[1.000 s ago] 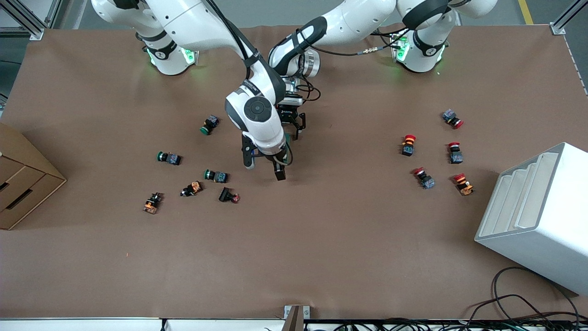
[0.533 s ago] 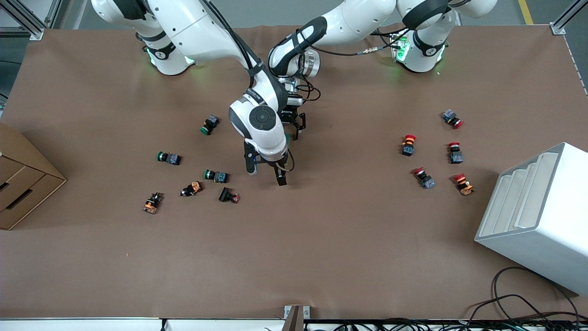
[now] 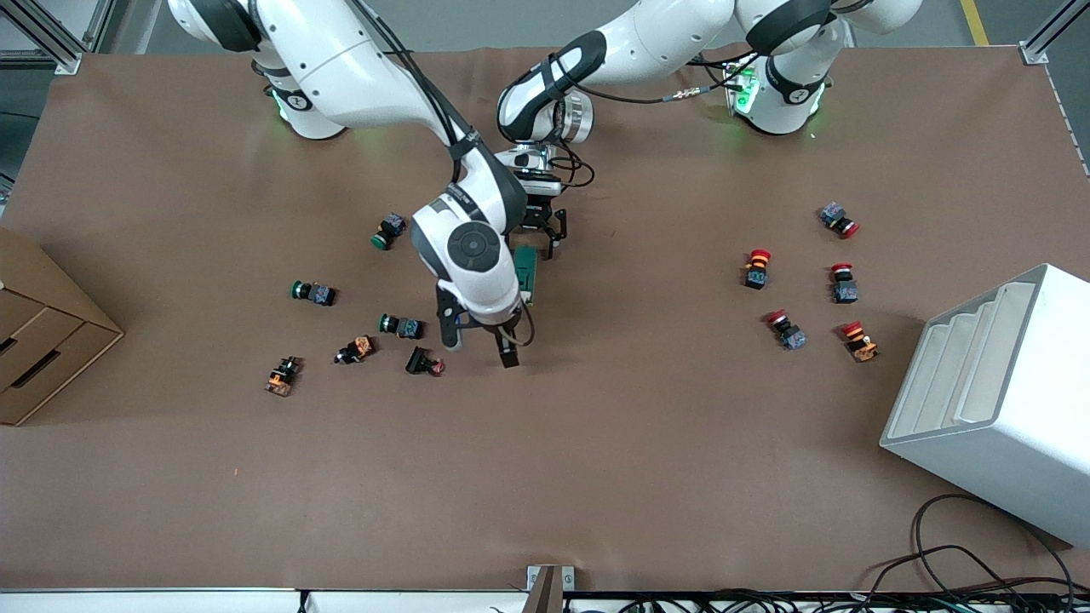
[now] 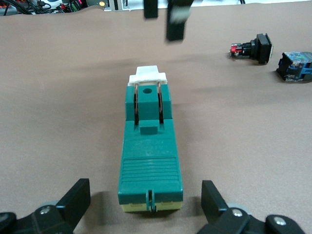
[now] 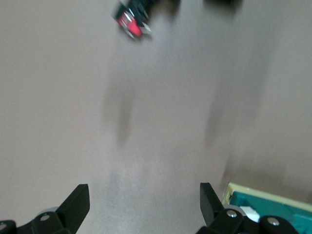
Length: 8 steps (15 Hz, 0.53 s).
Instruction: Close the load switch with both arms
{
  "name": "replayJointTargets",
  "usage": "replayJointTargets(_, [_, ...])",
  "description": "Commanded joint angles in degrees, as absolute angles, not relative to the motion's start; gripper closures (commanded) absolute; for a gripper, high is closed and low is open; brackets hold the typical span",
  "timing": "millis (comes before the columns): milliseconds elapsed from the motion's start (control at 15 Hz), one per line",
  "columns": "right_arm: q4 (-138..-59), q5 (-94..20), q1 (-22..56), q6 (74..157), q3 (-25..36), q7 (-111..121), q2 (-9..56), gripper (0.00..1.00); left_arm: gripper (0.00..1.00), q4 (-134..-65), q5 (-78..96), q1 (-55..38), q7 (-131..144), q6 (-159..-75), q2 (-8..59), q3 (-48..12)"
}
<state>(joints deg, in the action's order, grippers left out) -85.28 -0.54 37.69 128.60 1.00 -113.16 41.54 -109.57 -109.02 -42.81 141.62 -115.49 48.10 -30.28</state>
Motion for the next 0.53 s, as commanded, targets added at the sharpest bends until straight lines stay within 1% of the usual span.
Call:
replayJointTargets(0, [-82.62,-0.35,32.98,120.26,-0.09,-101.92,38.34,0.0,0.0,-108.9,-107.76,-41.75,140.8,-115.14,48.43,-30.23])
replayJointTargets(133, [-83.06,-0.44,28.07,115.25,-0.17,-87.36,34.47,0.0,0.0,-108.63,-104.61,-41.75,138.18,-115.14,47.56,-30.32])
replayJointTargets(467, [-83.06,-2.46,16.11,102.68,0.09,-50.08,27.52,0.0,0.0,-107.4,-94.15,-41.75,133.42,-115.22,44.13,-30.94])
